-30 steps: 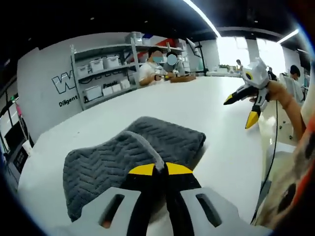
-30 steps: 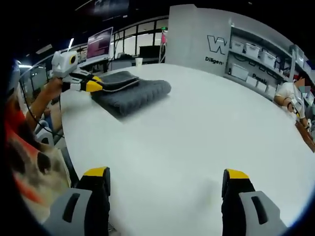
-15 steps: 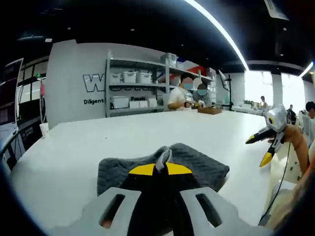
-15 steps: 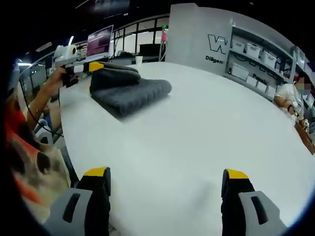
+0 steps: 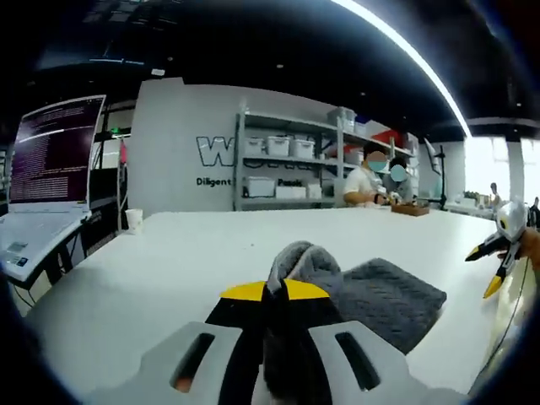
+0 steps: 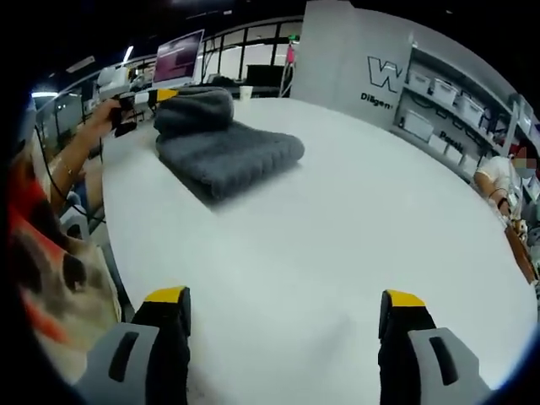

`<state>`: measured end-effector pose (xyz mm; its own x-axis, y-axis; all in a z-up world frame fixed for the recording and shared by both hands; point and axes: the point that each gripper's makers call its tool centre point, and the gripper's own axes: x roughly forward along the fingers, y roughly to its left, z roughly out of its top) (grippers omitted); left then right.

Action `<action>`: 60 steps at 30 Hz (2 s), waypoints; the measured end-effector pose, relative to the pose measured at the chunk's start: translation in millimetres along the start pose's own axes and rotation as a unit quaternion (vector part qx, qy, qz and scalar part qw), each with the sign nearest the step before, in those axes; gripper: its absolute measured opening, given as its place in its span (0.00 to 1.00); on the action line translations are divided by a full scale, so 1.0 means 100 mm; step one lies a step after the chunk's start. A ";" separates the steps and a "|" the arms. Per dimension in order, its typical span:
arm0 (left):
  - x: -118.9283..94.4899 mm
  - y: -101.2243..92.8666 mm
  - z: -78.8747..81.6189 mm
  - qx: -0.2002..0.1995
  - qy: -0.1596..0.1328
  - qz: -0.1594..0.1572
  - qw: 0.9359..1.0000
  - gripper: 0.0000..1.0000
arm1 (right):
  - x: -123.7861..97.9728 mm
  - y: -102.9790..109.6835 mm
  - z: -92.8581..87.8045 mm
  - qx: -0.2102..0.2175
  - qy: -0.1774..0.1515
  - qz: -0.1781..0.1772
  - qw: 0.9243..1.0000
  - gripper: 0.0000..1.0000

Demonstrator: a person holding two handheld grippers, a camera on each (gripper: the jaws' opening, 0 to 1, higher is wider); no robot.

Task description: Open the folded towel by lifting each exposed corner and separating the folded layers until the towel lies flat within the target outline without major curled edges

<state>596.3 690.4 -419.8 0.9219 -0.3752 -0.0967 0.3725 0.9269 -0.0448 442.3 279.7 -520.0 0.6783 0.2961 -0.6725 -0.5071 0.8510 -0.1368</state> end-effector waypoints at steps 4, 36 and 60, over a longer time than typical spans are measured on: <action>-0.07 0.26 -0.06 -0.005 0.001 0.033 0.999 0.04 | 0.05 0.05 0.13 -0.003 -0.008 0.005 1.000 0.93; -0.37 1.43 -0.92 0.054 0.133 0.175 0.974 0.05 | 0.35 0.33 0.51 -0.036 0.001 0.030 0.999 0.93; -0.55 0.92 -0.50 -0.033 0.089 0.043 0.995 0.93 | 0.31 0.39 0.61 -0.047 -0.007 0.025 0.999 0.94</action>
<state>574.3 796.0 -468.6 0.9144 -0.2953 -0.2771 0.2804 0.9554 -0.0927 475.9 348.2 -502.0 0.6575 0.3441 -0.6703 -0.5877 0.7909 -0.1705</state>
